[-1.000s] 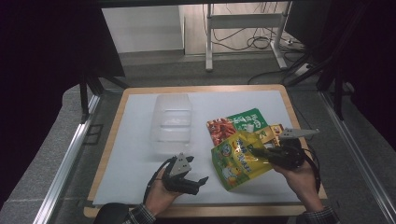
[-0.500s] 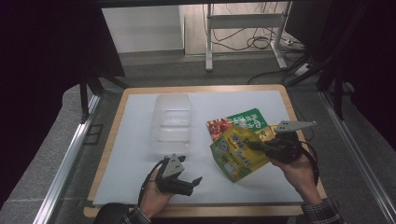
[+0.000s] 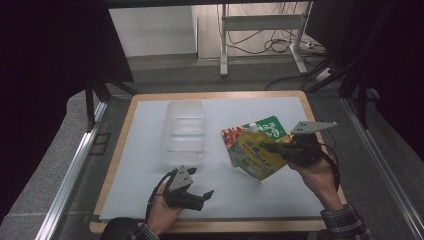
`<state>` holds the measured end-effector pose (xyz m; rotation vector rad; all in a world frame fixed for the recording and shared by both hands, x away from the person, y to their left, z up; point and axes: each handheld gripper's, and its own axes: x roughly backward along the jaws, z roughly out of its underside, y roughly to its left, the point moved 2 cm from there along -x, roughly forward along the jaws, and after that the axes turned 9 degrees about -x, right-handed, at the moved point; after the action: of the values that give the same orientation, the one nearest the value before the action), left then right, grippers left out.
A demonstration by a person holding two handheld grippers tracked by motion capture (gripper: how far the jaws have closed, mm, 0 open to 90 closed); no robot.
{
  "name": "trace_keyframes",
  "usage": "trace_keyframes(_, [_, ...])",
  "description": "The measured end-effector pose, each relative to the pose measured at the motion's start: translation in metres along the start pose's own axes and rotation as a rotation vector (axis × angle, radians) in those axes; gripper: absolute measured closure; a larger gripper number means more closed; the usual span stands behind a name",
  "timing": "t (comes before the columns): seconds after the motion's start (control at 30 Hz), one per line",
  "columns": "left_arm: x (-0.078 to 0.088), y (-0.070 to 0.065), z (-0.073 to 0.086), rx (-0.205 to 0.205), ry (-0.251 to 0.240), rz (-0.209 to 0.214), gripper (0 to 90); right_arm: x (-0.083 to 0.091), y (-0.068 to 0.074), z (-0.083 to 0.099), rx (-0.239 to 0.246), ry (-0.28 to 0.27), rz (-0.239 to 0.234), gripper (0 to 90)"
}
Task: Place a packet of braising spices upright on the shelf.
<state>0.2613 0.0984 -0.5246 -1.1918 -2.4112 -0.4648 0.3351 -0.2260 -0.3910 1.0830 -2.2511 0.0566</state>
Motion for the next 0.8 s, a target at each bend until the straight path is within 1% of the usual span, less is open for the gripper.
trace_keyframes(0.13, [0.002, 0.0, 0.001, -0.003, -0.004, 0.0, 7.0, 0.0, -0.002, -0.007, 0.005, -0.01, 0.006, 88.8])
trace_keyframes(0.33, [0.007, 0.0, 0.002, -0.005, -0.012, -0.008, 6.8, -0.001, -0.005, -0.015, 0.008, -0.024, 0.001, 88.7])
trace_keyframes(0.47, [0.01, 0.0, 0.003, -0.006, -0.016, -0.017, 6.6, -0.005, -0.007, -0.022, 0.023, -0.026, -0.007, 88.7])
trace_keyframes(0.53, [0.012, 0.0, 0.005, -0.01, -0.014, -0.027, 6.3, -0.008, -0.007, -0.027, 0.033, -0.027, -0.016, 88.7])
trace_keyframes(0.6, [0.012, 0.0, 0.006, -0.012, -0.011, -0.028, 6.3, -0.01, -0.007, -0.029, 0.033, -0.027, -0.017, 88.7])
trace_keyframes(0.8, [0.016, 0.0, 0.007, -0.014, -0.014, -0.035, 6.2, -0.022, -0.007, -0.041, 0.045, -0.029, -0.022, 88.7])
